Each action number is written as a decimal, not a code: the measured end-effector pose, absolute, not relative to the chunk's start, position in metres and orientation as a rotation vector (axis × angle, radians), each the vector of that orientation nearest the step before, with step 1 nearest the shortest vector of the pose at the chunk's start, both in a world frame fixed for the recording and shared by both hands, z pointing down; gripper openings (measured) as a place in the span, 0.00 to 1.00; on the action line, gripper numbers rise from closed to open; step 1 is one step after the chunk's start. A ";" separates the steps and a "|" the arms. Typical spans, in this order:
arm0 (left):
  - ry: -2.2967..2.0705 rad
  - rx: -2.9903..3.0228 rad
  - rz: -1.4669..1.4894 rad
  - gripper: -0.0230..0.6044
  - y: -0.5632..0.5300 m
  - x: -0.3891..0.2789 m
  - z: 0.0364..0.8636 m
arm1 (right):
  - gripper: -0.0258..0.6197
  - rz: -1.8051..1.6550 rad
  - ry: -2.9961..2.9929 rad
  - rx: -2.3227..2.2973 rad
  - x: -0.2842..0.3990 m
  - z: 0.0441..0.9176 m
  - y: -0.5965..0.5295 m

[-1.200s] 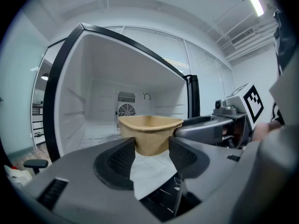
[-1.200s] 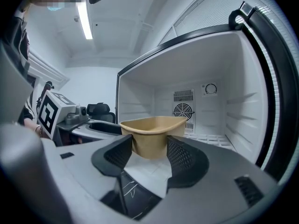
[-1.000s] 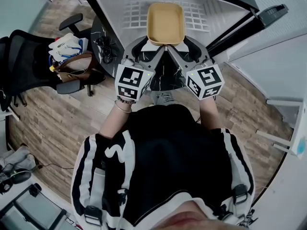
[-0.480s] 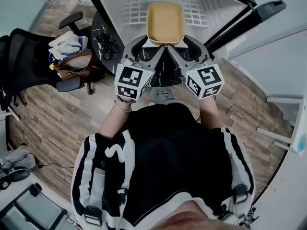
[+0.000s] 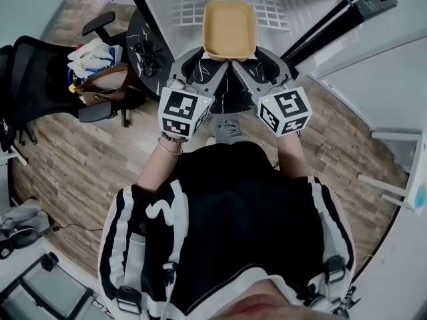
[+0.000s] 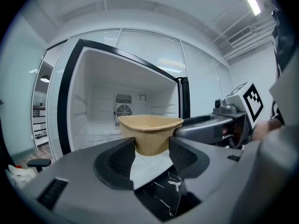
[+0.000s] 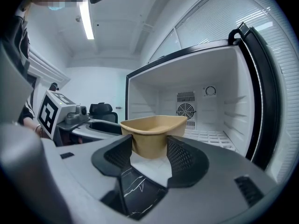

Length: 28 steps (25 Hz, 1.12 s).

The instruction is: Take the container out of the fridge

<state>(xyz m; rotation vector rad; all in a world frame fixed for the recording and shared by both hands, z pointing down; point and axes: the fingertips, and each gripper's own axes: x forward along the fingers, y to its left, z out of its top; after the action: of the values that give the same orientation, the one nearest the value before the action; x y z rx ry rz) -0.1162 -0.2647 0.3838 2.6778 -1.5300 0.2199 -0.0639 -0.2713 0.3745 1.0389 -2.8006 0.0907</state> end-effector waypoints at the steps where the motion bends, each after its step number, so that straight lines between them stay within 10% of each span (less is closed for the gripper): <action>1: -1.531 2.680 0.216 0.40 -0.264 -0.116 0.383 | 0.39 0.091 -2.800 1.040 -0.064 0.375 -0.270; 28: -1.548 2.696 0.218 0.40 -0.235 -0.094 0.374 | 0.39 0.077 -2.814 1.034 -0.041 0.366 -0.242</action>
<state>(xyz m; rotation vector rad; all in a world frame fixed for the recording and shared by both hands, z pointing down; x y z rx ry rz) -0.0937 -0.2350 0.3739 2.6955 -1.5479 0.2183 -0.0414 -0.2418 0.3661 1.0343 -2.8145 0.0766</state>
